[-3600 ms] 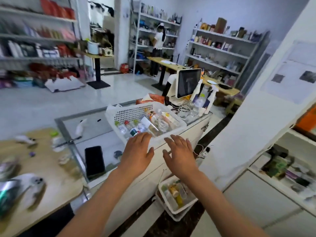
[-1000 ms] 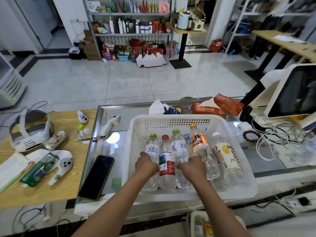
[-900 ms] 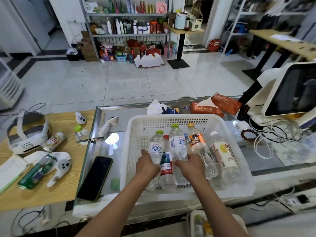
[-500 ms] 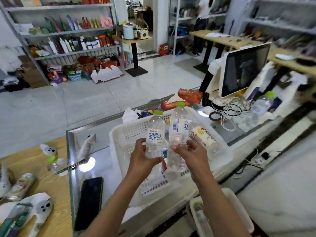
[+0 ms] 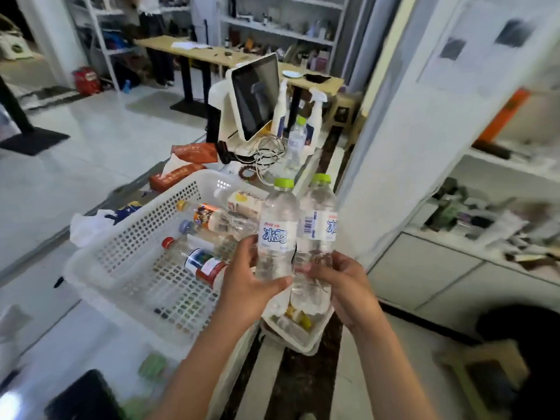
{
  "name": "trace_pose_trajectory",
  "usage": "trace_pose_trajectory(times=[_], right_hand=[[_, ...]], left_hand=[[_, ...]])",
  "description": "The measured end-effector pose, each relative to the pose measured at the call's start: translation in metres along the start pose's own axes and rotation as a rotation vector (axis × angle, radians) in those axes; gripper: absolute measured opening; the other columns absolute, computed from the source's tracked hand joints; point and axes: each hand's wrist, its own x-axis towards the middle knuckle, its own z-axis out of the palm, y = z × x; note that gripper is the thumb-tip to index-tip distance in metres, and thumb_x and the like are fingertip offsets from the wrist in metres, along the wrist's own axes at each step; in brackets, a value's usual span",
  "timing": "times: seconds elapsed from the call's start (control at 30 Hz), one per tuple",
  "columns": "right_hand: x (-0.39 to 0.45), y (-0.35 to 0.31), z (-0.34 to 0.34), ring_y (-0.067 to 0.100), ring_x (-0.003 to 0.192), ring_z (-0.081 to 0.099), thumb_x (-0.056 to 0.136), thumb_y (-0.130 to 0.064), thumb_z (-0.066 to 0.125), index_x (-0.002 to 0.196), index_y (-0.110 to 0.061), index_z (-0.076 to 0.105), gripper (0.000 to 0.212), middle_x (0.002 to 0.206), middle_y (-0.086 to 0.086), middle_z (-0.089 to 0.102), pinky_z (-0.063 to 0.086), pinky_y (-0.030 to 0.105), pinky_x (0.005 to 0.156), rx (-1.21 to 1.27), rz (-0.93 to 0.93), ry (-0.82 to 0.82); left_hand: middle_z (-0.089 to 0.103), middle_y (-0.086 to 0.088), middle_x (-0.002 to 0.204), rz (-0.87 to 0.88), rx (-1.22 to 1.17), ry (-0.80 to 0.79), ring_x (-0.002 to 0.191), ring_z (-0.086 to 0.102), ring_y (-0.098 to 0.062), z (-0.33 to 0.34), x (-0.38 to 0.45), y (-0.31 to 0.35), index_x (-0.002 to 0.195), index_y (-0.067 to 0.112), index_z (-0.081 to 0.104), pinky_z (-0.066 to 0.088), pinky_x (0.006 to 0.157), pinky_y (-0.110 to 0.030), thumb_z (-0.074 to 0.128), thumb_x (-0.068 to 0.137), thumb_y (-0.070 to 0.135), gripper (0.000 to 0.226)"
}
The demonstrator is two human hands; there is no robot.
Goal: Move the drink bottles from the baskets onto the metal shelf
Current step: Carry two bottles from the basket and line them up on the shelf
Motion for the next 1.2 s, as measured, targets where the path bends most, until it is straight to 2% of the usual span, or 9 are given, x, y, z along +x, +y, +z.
trace_pose_trajectory(times=[0.23,0.33,0.47,0.57,0.67,0.8,0.93,1.03,1.2], right_hand=[[-0.095,-0.024,-0.083,0.029,0.093,0.074,0.076,0.002,0.079,0.112,-0.001,0.067,0.038,0.101,0.012,0.076,0.06,0.039,0.082,-0.061,-0.17,0.379],[-0.133,-0.027,-0.117,0.03,0.092,0.074,0.077,-0.013,0.082,0.111,-0.006,0.068,0.038,0.1,0.01,0.077,0.059,0.044,0.083,-0.1,-0.225,0.542],[-0.192,-0.033,-0.163,0.019,0.083,0.074,0.084,-0.023,0.078,0.096,-0.014,0.072,0.016,0.087,0.001,0.077,0.059,0.037,0.076,-0.212,-0.311,0.799],[-0.246,-0.03,-0.197,0.007,0.068,0.069,0.083,-0.033,0.079,0.088,-0.016,0.072,0.019,0.076,-0.005,0.074,0.054,0.03,0.065,-0.282,-0.358,0.987],[-0.306,-0.02,-0.228,0.009,0.062,0.063,0.082,-0.039,0.076,0.078,-0.018,0.068,0.023,0.069,-0.004,0.07,0.053,0.037,0.062,-0.341,-0.353,1.148],[-0.393,-0.009,-0.262,0.015,0.074,0.071,0.083,-0.032,0.078,0.09,-0.019,0.068,0.018,0.082,-0.001,0.075,0.059,0.038,0.069,-0.252,-0.345,1.227],[-0.482,-0.009,-0.298,0.007,0.077,0.073,0.079,-0.03,0.082,0.101,-0.02,0.069,0.028,0.087,-0.005,0.076,0.058,0.026,0.069,-0.223,-0.286,1.221],[-0.542,-0.005,-0.321,0.006,0.074,0.073,0.079,-0.02,0.083,0.094,-0.021,0.069,0.02,0.083,-0.008,0.077,0.055,0.019,0.063,-0.205,-0.281,1.179],[-0.594,-0.001,-0.358,0.009,0.079,0.073,0.067,-0.029,0.091,0.102,-0.017,0.063,0.046,0.091,-0.004,0.075,0.061,0.031,0.074,-0.214,-0.259,1.302]], left_hand=[[0.06,0.018,0.118,0.072,-0.069,-0.327,0.109,0.059,-0.002,0.097,-0.031,0.037,0.132,0.035,0.042,0.053,0.093,-0.042,0.092,0.058,0.023,0.09],[0.061,0.019,0.115,0.109,-0.11,-0.456,0.104,0.061,-0.001,0.139,-0.055,0.058,0.129,0.038,0.041,0.054,0.091,-0.04,0.092,0.056,0.024,0.09],[0.065,0.012,0.114,0.17,-0.16,-0.585,0.102,0.065,-0.006,0.199,-0.095,0.085,0.126,0.033,0.045,0.056,0.089,-0.042,0.092,0.054,0.025,0.086],[0.065,0.013,0.112,0.236,-0.182,-0.677,0.101,0.064,-0.002,0.24,-0.137,0.105,0.126,0.029,0.046,0.055,0.09,-0.036,0.091,0.058,0.017,0.082],[0.066,0.01,0.113,0.287,-0.189,-0.761,0.101,0.064,-0.001,0.273,-0.19,0.12,0.128,0.022,0.047,0.054,0.089,-0.029,0.092,0.057,0.019,0.084],[0.064,0.01,0.116,0.336,-0.188,-0.869,0.105,0.062,-0.003,0.312,-0.273,0.141,0.128,0.022,0.047,0.052,0.076,-0.012,0.091,0.06,0.016,0.082],[0.062,0.014,0.116,0.388,-0.164,-0.923,0.11,0.06,-0.006,0.344,-0.351,0.16,0.124,0.03,0.046,0.052,0.093,-0.033,0.092,0.059,0.02,0.08],[0.063,0.013,0.116,0.414,-0.136,-0.967,0.11,0.059,-0.008,0.366,-0.399,0.168,0.12,0.035,0.045,0.051,0.095,-0.038,0.092,0.059,0.02,0.078],[0.061,0.013,0.121,0.436,-0.119,-1.011,0.113,0.059,-0.006,0.395,-0.452,0.182,0.126,0.035,0.044,0.05,0.098,-0.04,0.092,0.058,0.028,0.084]])
